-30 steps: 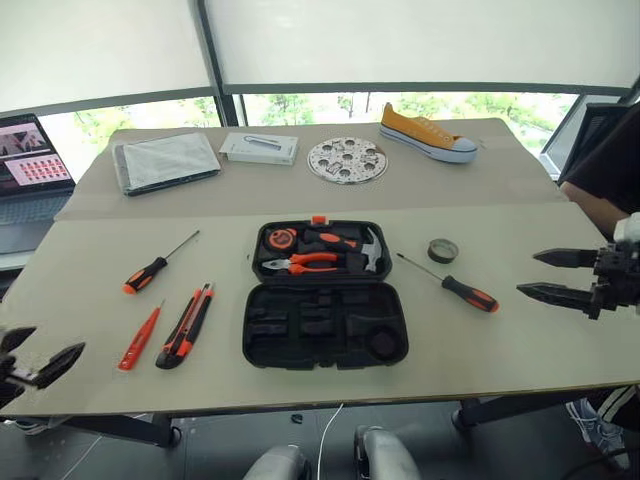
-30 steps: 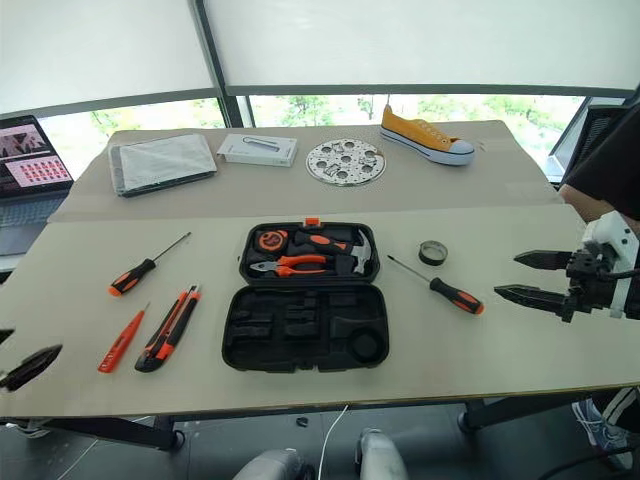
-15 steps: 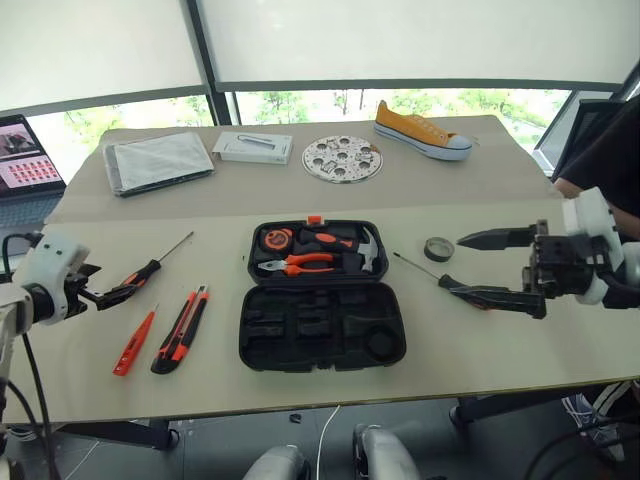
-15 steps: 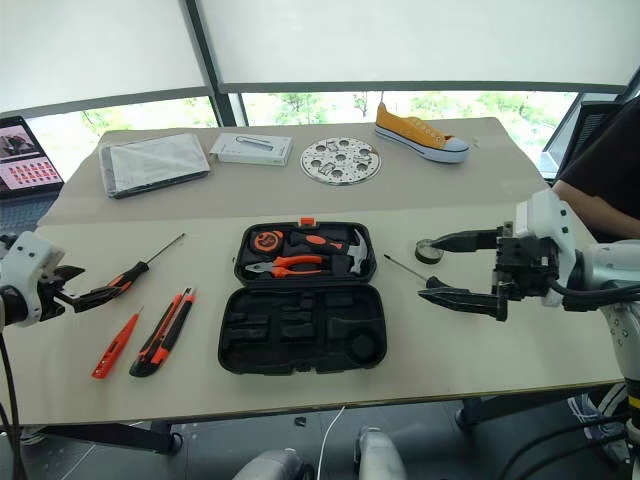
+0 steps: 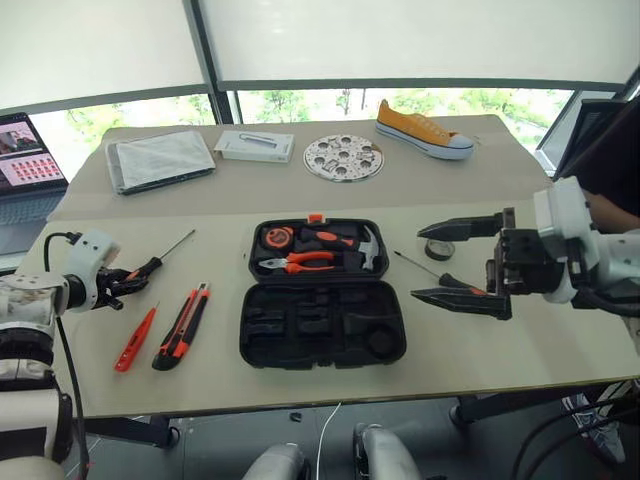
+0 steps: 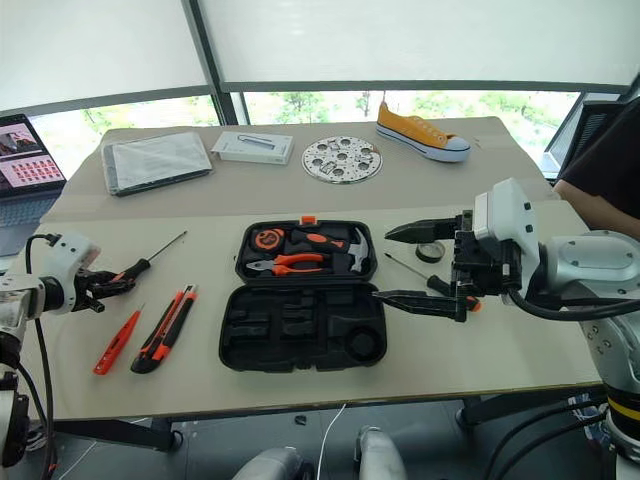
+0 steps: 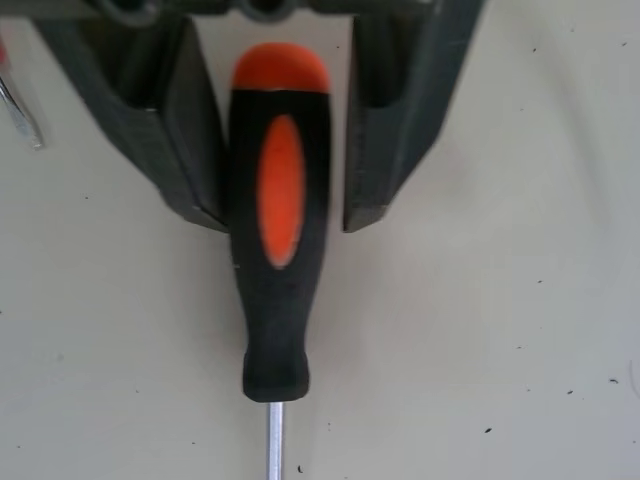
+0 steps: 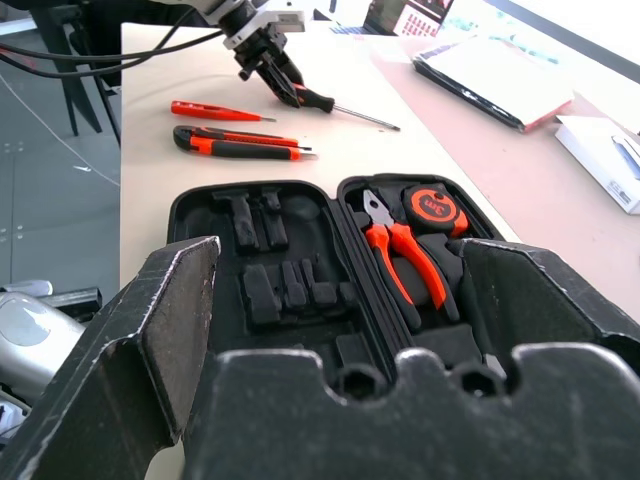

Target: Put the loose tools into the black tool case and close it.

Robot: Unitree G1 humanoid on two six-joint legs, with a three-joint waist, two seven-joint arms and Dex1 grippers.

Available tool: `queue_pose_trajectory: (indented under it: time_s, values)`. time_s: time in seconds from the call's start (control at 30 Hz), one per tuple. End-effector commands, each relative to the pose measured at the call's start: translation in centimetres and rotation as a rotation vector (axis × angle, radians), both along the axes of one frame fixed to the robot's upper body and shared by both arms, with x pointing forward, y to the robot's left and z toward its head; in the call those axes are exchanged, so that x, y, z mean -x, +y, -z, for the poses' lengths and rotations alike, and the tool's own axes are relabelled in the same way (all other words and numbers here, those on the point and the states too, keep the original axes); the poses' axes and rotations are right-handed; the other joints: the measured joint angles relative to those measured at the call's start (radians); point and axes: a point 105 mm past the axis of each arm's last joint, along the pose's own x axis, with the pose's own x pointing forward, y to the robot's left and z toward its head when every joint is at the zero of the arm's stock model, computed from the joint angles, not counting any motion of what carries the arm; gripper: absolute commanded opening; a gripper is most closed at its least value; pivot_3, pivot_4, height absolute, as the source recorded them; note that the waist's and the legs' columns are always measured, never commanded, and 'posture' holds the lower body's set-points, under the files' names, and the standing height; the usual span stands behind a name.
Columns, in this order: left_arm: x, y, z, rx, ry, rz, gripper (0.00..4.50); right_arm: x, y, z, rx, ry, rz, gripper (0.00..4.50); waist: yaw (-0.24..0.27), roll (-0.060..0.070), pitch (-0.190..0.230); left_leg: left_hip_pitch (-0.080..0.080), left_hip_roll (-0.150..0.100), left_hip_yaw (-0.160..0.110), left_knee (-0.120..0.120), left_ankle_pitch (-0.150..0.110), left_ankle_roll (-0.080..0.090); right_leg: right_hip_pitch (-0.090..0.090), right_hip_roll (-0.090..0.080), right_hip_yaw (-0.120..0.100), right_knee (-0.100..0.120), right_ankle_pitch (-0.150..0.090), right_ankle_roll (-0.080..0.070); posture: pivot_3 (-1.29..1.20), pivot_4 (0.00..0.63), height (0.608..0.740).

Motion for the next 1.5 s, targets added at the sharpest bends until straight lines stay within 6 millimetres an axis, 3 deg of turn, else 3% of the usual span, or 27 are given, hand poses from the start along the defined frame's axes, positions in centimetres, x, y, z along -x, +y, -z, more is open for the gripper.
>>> queue_pose_trajectory:
  time_s: [0.03,0.17,0.3,0.43,0.67,0.9,1.23,1.5]
  values:
    - [-0.8,-0.3,-2.7,-0.013,-0.086,0.047,0.86,0.3,-0.4,-0.1,0.008,-0.024,0.031,4.50,0.002,0.000,0.000,0.000,0.000,0.000,0.000,0.000,0.000,0.000,0.000,0.000,0.000,0.000,0.000,0.00,0.150,0.737]
    - [-1.6,-6.1,-9.0,0.035,-0.263,0.358,0.86,0.4,-1.6,1.1,0.008,0.033,0.098,4.50,0.007,-0.004,0.002,-0.007,0.000,-0.001,0.007,0.000,0.001,-0.003,0.000,-0.002,0.001,0.000,0.000,0.00,0.150,0.737]
    - [-0.1,-12.8,-10.4,0.054,-0.274,0.676,0.86,0.9,-2.6,2.3,0.018,0.079,0.146,4.50,0.010,-0.005,0.001,-0.015,-0.002,-0.004,0.014,-0.001,0.003,-0.006,0.000,-0.007,0.001,0.005,0.003,0.00,0.150,0.737]
    - [1.6,-18.0,-8.8,0.004,-0.180,0.936,0.86,1.1,-3.5,3.2,0.039,0.069,0.211,4.50,0.003,-0.005,0.001,-0.014,-0.003,-0.003,0.014,-0.001,0.003,-0.003,-0.001,-0.008,-0.003,0.007,0.006,0.00,0.150,0.737]
    - [1.6,-22.9,-5.1,-0.078,-0.113,1.119,0.86,2.2,-4.2,4.1,0.051,0.077,0.268,4.50,0.004,-0.005,0.001,-0.011,0.000,-0.001,0.013,0.000,0.001,-0.002,0.001,0.000,-0.004,0.008,0.003,0.00,0.150,0.737]
    - [-0.3,-23.7,-4.2,-0.143,-0.117,1.089,0.86,2.6,-4.2,4.1,0.034,0.065,0.300,4.50,0.007,-0.005,0.002,-0.012,-0.001,-0.001,0.015,0.000,0.002,-0.002,0.001,0.001,-0.003,0.009,0.003,0.00,0.150,0.737]
    - [0.7,-24.2,-3.1,-0.124,-0.083,1.179,0.86,2.2,-4.3,4.0,0.017,0.051,0.328,4.50,0.006,-0.005,0.002,-0.012,-0.001,-0.001,0.015,0.000,0.002,-0.002,0.000,0.000,-0.004,0.009,0.003,0.00,0.150,0.737]
    - [-0.1,-24.6,-2.7,-0.138,-0.066,1.150,0.86,1.9,-4.1,3.9,0.004,0.047,0.331,4.50,0.009,-0.005,0.002,-0.012,-0.001,-0.001,0.016,0.000,0.002,-0.002,0.000,0.000,-0.003,0.009,0.003,0.00,0.150,0.737]
